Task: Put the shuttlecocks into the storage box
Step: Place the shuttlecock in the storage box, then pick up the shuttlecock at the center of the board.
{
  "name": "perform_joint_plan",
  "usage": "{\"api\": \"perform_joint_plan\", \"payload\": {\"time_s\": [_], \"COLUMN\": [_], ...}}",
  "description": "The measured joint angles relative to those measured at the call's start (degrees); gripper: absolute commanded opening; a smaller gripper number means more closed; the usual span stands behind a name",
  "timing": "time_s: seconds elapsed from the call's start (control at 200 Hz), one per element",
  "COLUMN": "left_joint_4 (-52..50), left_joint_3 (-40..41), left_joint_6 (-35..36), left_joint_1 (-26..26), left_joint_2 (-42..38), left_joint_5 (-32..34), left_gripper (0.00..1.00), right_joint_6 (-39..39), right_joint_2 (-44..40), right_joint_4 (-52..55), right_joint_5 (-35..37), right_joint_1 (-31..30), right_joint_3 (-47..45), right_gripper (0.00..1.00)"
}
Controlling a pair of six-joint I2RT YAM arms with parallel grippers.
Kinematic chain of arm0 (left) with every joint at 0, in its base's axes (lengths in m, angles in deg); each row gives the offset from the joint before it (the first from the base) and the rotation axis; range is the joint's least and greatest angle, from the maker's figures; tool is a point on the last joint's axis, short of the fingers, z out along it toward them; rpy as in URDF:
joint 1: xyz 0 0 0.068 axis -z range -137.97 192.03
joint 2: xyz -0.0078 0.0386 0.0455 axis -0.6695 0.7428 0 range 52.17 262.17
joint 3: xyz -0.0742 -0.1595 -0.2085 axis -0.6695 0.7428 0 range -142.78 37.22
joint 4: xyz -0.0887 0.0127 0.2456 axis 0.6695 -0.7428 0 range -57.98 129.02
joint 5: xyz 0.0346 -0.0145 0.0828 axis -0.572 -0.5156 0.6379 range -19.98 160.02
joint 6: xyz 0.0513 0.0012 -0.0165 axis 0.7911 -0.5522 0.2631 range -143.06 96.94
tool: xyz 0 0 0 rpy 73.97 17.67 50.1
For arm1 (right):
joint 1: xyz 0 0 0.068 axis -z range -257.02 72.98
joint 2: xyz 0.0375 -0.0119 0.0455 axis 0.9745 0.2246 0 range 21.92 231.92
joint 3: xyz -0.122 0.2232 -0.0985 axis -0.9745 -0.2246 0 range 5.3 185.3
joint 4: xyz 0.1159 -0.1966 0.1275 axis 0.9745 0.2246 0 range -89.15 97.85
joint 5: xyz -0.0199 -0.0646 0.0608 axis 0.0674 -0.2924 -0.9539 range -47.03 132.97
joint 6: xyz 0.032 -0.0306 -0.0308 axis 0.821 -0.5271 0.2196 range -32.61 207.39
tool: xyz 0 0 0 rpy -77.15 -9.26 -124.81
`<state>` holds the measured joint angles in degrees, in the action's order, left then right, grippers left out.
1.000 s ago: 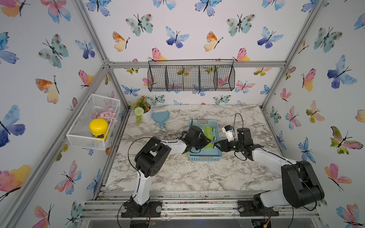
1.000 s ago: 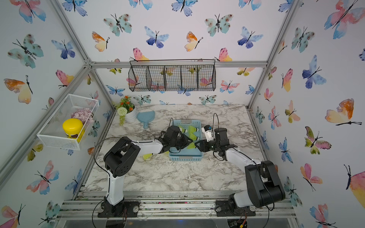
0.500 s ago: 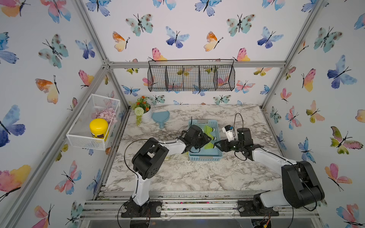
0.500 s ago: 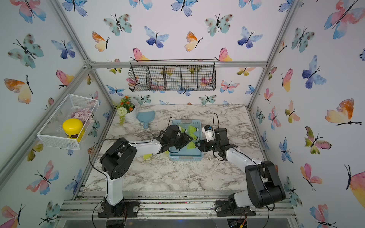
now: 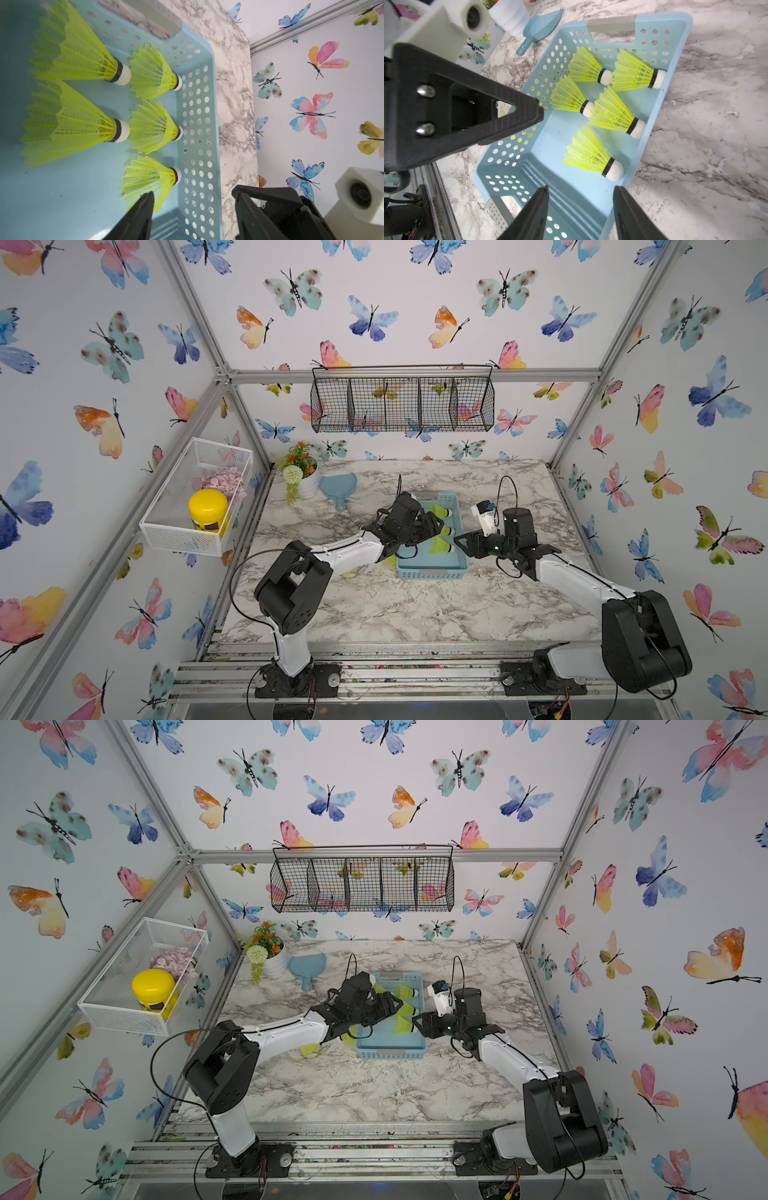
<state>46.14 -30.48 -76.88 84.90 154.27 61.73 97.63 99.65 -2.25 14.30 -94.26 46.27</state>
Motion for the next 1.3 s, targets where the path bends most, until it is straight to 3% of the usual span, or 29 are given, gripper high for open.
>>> {"api": "perform_joint_plan", "payload": {"time_s": [0.39,0.611,0.961,1.301], "left_joint_4": [-16.39,-22.69,-25.2,-24.33], "left_joint_3": [0.22,10.08,24.83,30.12], "left_joint_6": [14.73,16.52,16.24,15.63], "left_joint_1": [-1.42,-7.19,-21.29,-24.41], "left_joint_2": [-18.01,-29.05,-39.52,-38.49], "left_joint_5": [16.06,20.55,17.38,12.68], "left_gripper": [0.72,0.72,0.72,0.7], "right_joint_6": [-0.87,-0.98,-1.44,-1.46], "right_joint_2": [-3.04,-3.02,-3.5,-6.4], "right_joint_4": [0.07,0.13,0.11,0.28], "right_joint_5": [6.1,7.96,12.55,18.67], "right_joint_1": [0.0,0.0,0.0,0.0], "right_joint_3": [0.0,0.22,0.94,0.92], "right_gripper": [0.58,0.58,0.58,0.59]}}
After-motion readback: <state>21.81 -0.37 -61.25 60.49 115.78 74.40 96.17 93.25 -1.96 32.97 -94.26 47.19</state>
